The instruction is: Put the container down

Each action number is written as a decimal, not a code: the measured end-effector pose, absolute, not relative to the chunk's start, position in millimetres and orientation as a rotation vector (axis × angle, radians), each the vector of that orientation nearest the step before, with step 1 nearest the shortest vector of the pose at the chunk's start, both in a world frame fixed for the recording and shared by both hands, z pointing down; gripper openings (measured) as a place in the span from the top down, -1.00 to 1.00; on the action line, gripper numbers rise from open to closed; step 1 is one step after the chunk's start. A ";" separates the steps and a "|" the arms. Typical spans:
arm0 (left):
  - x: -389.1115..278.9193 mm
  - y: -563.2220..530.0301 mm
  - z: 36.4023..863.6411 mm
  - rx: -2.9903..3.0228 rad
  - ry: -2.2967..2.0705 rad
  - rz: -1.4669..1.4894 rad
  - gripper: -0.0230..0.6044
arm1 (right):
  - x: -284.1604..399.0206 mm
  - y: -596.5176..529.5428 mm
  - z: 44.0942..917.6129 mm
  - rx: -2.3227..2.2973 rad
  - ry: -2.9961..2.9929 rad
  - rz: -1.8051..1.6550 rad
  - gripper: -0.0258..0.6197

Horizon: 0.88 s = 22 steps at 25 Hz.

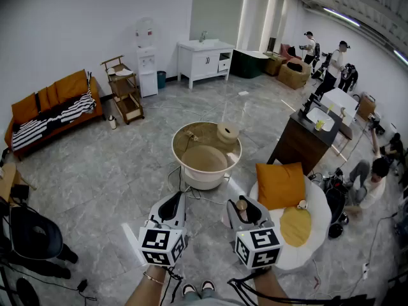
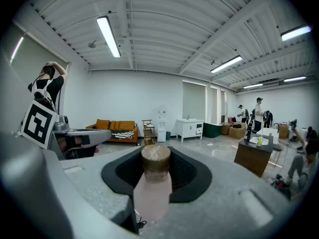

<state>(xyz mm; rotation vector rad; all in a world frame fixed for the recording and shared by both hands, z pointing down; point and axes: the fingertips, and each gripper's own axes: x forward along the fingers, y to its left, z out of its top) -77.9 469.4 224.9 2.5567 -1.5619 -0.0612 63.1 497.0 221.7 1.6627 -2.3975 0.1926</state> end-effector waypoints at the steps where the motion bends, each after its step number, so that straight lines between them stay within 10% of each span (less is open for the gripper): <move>1: -77.6 470.6 225.1 2.558 -1.561 -0.061 0.94 | 63.9 497.9 222.5 1.665 -2.395 0.194 0.50; 22: -85.9 478.6 224.5 2.593 -1.524 -0.044 0.94 | 72.3 506.0 226.9 1.737 -2.435 0.350 0.50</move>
